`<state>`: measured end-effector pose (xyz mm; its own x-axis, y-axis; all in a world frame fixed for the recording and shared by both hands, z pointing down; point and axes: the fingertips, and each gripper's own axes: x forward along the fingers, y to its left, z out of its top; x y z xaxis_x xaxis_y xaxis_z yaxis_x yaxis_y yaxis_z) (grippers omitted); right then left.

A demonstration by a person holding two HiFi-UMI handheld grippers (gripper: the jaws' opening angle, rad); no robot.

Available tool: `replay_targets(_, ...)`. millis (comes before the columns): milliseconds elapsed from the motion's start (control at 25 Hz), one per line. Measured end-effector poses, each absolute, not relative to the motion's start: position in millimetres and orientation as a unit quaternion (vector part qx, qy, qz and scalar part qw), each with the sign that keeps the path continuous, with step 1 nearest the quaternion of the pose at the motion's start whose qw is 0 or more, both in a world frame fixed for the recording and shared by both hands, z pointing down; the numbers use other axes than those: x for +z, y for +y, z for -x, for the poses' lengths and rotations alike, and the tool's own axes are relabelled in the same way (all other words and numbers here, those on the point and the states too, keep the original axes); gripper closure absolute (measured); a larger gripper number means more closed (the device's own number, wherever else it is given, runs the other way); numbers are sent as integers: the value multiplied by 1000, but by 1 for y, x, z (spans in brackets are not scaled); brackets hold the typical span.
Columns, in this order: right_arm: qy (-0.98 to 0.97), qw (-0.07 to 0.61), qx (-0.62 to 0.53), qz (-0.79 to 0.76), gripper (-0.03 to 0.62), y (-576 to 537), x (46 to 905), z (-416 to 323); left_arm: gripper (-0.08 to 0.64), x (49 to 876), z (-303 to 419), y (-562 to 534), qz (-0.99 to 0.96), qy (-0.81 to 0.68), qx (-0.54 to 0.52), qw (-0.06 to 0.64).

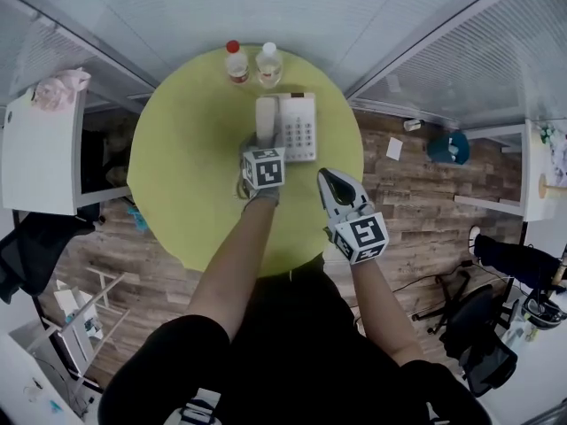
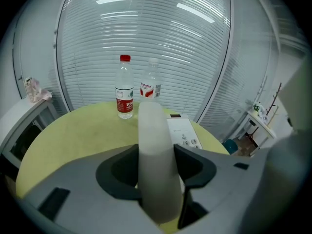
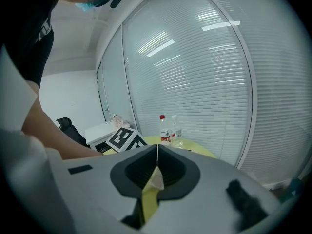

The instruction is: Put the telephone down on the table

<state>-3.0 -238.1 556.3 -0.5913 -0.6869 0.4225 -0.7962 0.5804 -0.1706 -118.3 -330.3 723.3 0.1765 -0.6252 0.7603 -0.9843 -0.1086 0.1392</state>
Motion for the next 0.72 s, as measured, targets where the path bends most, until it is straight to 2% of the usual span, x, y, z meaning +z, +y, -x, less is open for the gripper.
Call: replay_targets(720, -896, 161, 147, -387, 572, -219, 533, 80, 333, 692, 215, -291, -676, -602, 261, 335)
